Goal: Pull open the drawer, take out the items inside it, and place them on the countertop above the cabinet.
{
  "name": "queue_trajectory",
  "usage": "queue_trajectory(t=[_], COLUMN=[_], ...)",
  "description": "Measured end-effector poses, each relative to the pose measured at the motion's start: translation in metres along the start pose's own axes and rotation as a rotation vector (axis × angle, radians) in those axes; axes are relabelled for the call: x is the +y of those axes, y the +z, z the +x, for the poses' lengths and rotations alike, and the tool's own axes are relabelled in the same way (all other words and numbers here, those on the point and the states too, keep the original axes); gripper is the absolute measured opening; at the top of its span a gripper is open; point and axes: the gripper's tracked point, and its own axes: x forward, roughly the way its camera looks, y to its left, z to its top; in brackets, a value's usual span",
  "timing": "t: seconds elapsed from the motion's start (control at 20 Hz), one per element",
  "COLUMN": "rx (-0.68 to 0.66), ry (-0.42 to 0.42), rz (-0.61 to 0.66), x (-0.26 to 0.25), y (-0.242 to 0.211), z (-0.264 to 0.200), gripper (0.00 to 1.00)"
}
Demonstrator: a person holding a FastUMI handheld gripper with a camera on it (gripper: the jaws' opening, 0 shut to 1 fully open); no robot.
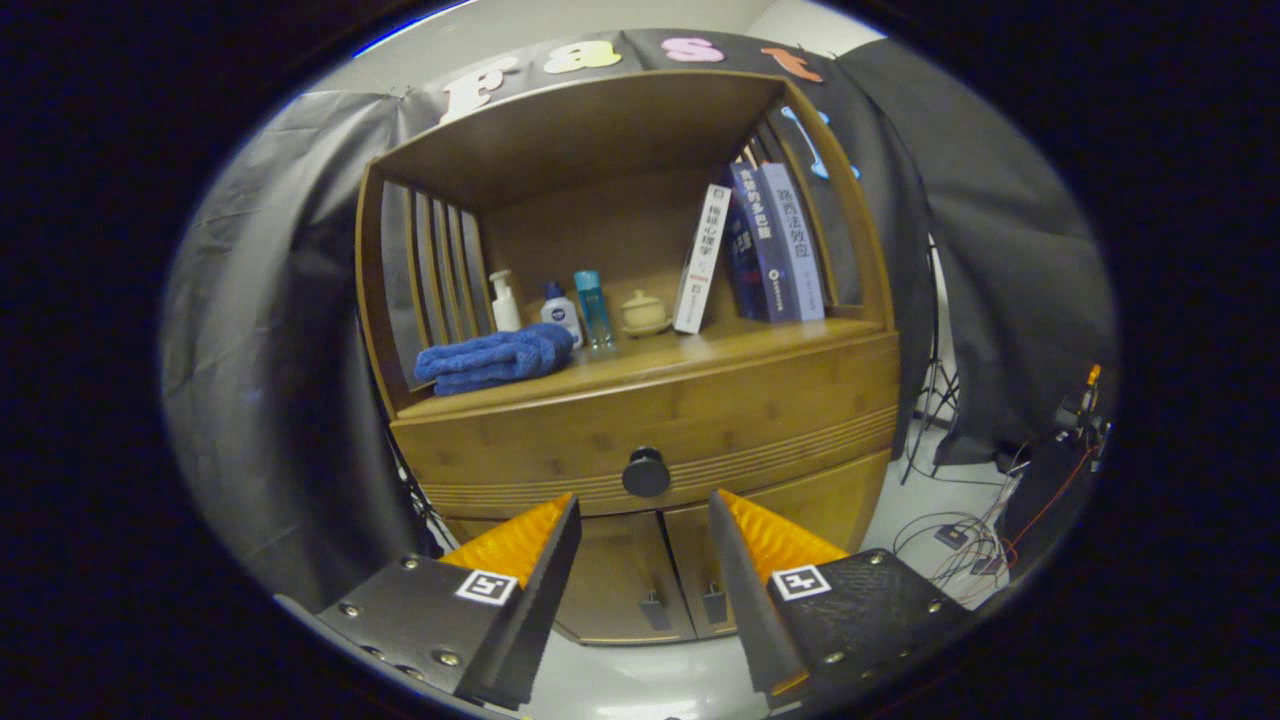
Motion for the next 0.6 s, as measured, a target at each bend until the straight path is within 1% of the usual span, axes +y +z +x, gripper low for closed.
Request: queue_trajectory(t=[0.15, 0.3, 0.4, 0.5, 0.6], rx=[0.044, 0.044, 0.043, 0.054, 0.057], ry=[-0.002, 0.012, 0.009, -0.028, -0.072], rz=[-0.040, -0.022, -0.013, -0.027, -0.046], x=[0.005, 0.012, 0.013, 0.007, -0.002], y=[-0.013, -0.013, -0.011, -0.009, -0.007], z=[0.025, 0.055, 0.072, 0.086, 0.090], gripper=[0.78, 0.57, 0.60, 0.60, 0.60])
